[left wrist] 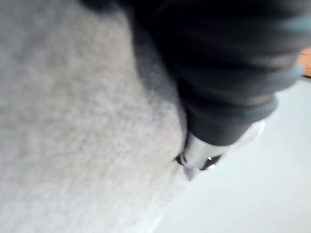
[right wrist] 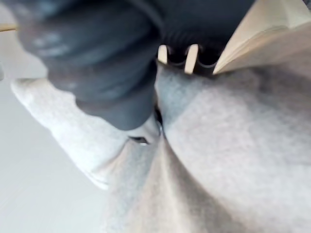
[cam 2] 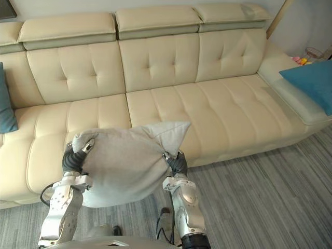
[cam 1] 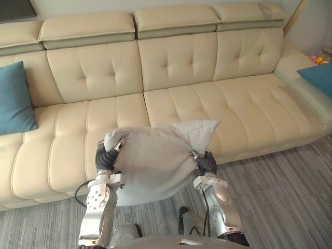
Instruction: Pick up cushions and gather them together orderly.
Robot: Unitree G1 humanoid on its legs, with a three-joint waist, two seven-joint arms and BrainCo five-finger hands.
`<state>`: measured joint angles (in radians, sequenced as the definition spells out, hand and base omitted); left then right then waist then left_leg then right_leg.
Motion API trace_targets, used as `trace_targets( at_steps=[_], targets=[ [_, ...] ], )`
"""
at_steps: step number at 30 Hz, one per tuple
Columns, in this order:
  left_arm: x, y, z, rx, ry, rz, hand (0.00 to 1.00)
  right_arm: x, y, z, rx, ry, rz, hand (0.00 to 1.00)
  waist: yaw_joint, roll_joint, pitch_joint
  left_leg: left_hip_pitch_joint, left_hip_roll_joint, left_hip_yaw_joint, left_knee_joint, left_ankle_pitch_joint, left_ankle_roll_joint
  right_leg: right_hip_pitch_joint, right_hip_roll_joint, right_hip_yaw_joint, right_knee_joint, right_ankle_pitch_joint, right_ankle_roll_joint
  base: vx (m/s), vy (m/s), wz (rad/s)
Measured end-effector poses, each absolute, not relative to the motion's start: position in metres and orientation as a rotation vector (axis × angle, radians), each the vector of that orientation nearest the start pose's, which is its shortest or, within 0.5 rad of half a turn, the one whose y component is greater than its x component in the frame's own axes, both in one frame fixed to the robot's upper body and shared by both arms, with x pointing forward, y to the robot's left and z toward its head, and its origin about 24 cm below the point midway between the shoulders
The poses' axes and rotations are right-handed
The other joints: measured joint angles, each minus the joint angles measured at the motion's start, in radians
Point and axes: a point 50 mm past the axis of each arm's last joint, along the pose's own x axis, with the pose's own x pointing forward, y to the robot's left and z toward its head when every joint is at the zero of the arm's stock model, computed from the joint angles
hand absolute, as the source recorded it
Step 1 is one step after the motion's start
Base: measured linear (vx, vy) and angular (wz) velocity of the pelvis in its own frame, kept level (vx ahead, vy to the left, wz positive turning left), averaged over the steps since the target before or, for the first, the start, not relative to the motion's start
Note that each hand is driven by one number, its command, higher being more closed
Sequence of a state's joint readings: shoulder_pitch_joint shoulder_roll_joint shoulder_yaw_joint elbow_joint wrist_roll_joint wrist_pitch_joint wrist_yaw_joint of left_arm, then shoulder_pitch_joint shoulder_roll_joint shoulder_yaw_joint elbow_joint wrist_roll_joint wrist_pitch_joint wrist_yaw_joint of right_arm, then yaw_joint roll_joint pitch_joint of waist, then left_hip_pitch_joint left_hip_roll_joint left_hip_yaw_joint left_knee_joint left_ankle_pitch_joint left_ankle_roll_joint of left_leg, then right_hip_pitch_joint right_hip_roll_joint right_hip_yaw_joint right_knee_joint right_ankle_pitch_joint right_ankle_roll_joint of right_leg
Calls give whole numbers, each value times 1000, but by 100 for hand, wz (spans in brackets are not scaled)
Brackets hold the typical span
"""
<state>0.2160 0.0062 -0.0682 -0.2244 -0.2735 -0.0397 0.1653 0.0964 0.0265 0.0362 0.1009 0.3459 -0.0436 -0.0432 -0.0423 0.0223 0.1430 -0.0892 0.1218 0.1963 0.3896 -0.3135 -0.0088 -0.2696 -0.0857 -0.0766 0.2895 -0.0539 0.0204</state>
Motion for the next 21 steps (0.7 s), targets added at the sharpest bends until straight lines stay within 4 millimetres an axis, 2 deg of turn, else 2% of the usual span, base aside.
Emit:
trace_targets(
  at_steps=[2, 3, 4, 5, 6, 7, 9, 11, 14, 16, 17, 19, 20, 21],
  targets=[
    [213, 156, 49, -272, -37, 155, 100, 230, -143, -1, 370, 156, -72, 100, -2, -7, 1, 18, -1, -13, -26, 0, -2, -17, 11, -7, -92, 32, 23, 110, -128, 35],
    [213, 157, 48, -264, -33, 152, 100, 230, -144, 0, 369, 155, -73, 100, -9, -10, 2, 37, -3, -33, -35, -10, -17, -28, 11, -17, -135, 58, 28, 170, -197, 49],
    [212, 157, 48, -256, -30, 149, 100, 230, -144, -1, 369, 156, -73, 100, -18, -27, -8, 56, -11, -53, -42, -21, -39, -32, 6, -17, -148, 82, 24, 258, -285, 64],
    [212, 156, 46, -256, -25, 142, 100, 229, -145, -1, 364, 158, -75, 100, -27, -26, -8, 72, -10, -72, -44, -32, -58, -23, 8, -18, -128, 142, 20, 300, -243, 63],
    [212, 150, 42, -271, -3, 133, 100, 228, -150, -2, 344, 162, -80, 100, -27, 25, -14, 95, 30, -99, -64, -42, -72, -8, 38, -48, -103, 121, 15, 422, -262, 48],
    [210, 144, 40, -288, 7, 121, 100, 226, -155, -2, 326, 161, -83, 100, -23, 51, -30, 109, 49, -114, -95, -23, -84, -12, 57, -71, -87, 90, 7, 392, -172, 34],
    [211, 140, 41, -302, 5, 111, 100, 227, -158, -1, 319, 156, -86, 100, -23, 57, -35, 106, 73, -167, -94, 39, -108, -2, 80, -100, -69, 65, -23, 400, -185, 18],
    [214, 134, 43, -310, -4, 88, 100, 225, -164, 4, 315, 130, -105, 100, -33, 57, -35, 86, 88, -208, -59, 83, -150, 32, 91, -132, -99, 49, -42, 404, -193, 30],
    [219, 125, 45, -325, -8, 43, 100, 221, -178, 13, 285, 87, -133, 100, -41, 57, -36, 10, 92, -216, 126, 160, -189, 107, 93, -155, -163, 45, -49, 314, -80, 25],
    [219, 125, 44, -324, -3, 38, 100, 221, -181, 14, 273, 84, -133, 100, -39, 57, -35, -14, 95, -203, 191, 167, -185, 138, 89, -148, -185, 45, -50, 186, 7, -5],
    [220, 124, 43, -329, 0, 41, 100, 221, -182, 17, 271, 74, -138, 100, -34, 58, -36, -34, 99, -164, 244, 134, -170, 177, 85, -138, -211, 45, -50, 186, 62, -11],
    [221, 124, 44, -331, -5, 42, 100, 222, -182, 19, 274, 61, -144, 100, -27, 57, -36, -57, 99, -120, 234, 90, -140, 201, 75, -127, -225, 45, -50, 161, 114, -5],
    [223, 124, 46, -330, -11, 38, 100, 222, -182, 21, 275, 52, -149, 100, -17, 55, -36, -95, 94, -89, 193, 60, -103, 218, 58, -121, -236, 45, -50, 77, 194, 5],
    [223, 123, 46, -330, -14, 37, 100, 223, -182, 21, 277, 50, -155, 100, -10, 54, -36, -119, 86, -83, 141, 51, -93, 223, 44, -118, -235, 46, -48, 61, 215, 3]
  ],
)
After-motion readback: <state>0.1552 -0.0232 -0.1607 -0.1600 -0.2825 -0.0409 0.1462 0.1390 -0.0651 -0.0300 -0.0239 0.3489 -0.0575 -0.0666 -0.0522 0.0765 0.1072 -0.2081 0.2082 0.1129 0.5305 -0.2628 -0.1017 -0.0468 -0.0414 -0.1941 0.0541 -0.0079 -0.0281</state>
